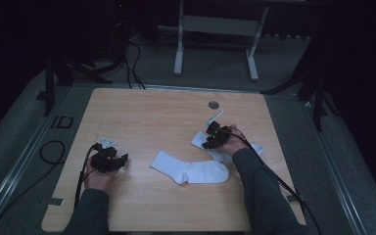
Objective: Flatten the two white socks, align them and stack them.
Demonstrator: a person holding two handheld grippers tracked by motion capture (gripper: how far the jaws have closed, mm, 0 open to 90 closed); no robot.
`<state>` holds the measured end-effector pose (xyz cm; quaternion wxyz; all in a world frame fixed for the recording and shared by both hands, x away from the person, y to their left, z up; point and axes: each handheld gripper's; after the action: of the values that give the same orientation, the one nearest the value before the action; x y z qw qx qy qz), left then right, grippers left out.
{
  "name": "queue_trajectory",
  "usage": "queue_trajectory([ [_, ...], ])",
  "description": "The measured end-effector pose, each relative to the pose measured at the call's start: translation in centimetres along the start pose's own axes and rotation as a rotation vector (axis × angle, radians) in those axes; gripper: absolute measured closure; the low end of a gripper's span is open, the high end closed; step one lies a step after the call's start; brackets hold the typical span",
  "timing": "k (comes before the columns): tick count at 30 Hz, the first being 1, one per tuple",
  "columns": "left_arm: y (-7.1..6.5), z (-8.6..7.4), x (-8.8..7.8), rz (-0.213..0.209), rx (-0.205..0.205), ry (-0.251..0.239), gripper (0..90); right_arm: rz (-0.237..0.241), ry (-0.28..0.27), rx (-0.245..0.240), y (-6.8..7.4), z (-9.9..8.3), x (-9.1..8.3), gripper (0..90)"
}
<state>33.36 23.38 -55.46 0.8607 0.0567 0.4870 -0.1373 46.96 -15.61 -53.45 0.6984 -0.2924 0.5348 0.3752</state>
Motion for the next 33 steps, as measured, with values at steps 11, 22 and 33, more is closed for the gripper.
queue_trajectory([
  [11, 0.1, 0.0, 0.1, 0.001, 0.001, 0.006, 49.1, -0.063, 0.009, -0.025, -0.3, -1.4, -1.3, 83.0],
  [22, 0.1, 0.0, 0.2, 0.002, 0.002, 0.009, 49.0, -0.108, -0.102, -0.057, 0.5, -4.1, -8.0, 82.9],
  [33, 0.1, 0.0, 0.1, 0.003, 0.001, 0.011, 49.0, -0.103, -0.167, -0.095, 2.7, -5.2, -12.3, 82.6],
])
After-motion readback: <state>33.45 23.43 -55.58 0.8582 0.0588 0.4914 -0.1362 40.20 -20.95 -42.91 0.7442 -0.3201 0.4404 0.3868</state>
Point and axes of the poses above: each handheld gripper's, and its own axes: x roughly forward along the jaws, z roughly out of its top, y roughly to its left, and after that the axes turned 12 degrees about y, right-handed
